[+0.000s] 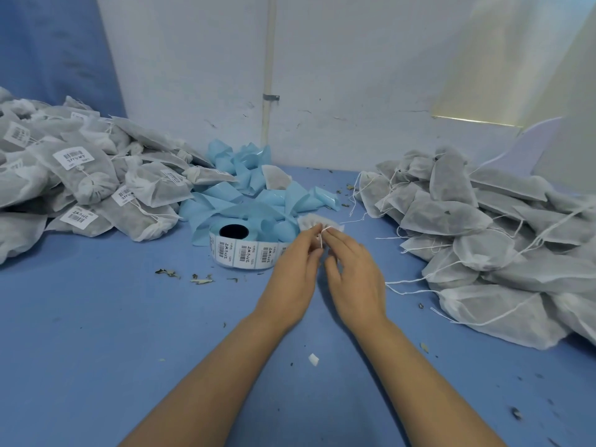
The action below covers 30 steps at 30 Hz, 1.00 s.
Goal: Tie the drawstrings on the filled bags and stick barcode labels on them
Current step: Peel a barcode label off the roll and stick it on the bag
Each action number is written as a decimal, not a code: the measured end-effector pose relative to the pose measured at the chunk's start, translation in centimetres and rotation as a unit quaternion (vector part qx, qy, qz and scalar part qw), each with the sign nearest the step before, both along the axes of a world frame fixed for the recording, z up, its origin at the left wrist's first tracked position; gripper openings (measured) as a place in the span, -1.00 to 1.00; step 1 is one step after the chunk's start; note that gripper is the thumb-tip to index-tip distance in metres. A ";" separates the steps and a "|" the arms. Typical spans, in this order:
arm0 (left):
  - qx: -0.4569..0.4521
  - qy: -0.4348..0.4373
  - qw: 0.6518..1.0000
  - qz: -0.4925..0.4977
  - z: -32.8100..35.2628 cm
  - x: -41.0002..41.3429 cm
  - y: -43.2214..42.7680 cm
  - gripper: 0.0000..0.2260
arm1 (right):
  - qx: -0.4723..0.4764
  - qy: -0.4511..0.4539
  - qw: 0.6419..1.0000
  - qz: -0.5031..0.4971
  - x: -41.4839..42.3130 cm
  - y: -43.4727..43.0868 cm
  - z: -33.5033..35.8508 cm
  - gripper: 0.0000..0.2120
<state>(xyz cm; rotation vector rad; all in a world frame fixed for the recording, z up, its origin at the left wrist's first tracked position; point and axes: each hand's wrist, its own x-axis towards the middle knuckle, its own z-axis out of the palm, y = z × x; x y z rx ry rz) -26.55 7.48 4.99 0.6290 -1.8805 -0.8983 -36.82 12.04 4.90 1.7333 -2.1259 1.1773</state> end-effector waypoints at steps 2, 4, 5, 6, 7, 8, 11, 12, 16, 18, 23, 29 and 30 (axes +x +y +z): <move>0.023 0.010 1.000 -0.003 -0.2 -0.2 -0.1 -0.80 | -0.039 -0.094 0.995 0.018 -0.2 -0.1 -0.1 -0.70; 0.060 0.027 0.998 -0.019 -0.1 -0.2 -0.1 -0.87 | -0.085 -0.189 0.978 0.032 -0.3 -0.1 0.0 -0.72; 0.072 0.031 0.997 -0.024 -0.1 -0.2 0.0 -0.84 | -0.100 -0.228 0.968 0.036 -0.3 -0.1 0.1 -0.71; 0.078 0.029 0.996 -0.027 -0.3 -0.3 -0.1 -0.82 | -0.109 -0.261 0.959 0.039 -0.3 -0.1 0.1 -0.71; 0.081 0.021 0.996 -0.028 -0.4 -0.3 -0.2 -0.83 | -0.113 -0.284 0.951 0.038 -0.3 -0.1 0.1 -0.70; 0.079 0.009 0.996 -0.027 -0.5 -0.4 -0.3 -0.85 | -0.115 -0.300 0.946 0.033 -0.4 -0.2 0.1 -0.71; 0.057 -0.043 0.997 -0.025 -0.9 -0.4 -0.6 -0.91 | -0.124 -0.350 0.928 0.016 -0.8 -0.3 0.0 -0.76; 0.044 -0.061 0.997 -0.028 -1.0 -0.4 -0.5 -0.89 | -0.129 -0.369 0.920 0.013 -0.9 -0.3 0.0 -0.79; 0.031 -0.099 0.994 -0.027 -1.1 -0.4 -0.3 -0.86 | -0.140 -0.430 0.892 0.010 -1.1 -0.5 0.1 -0.87; 0.068 -0.069 0.995 -0.027 -0.9 -0.3 -0.3 -0.88 | -0.144 -0.460 0.876 0.017 -1.2 -0.5 0.2 -0.89; 0.145 0.034 0.989 0.016 -0.4 -0.3 -0.4 -0.86 | -0.121 -0.462 0.876 0.066 -0.9 -0.2 0.6 -0.89; 0.181 0.105 0.975 0.072 -0.1 0.2 -0.5 -0.90 | -0.067 -0.392 0.911 0.112 -0.2 -0.1 0.6 -0.84; 0.180 0.107 0.975 0.079 0.0 0.3 -0.4 -0.91 | -0.062 -0.377 0.918 0.107 -0.1 -0.1 0.5 -0.84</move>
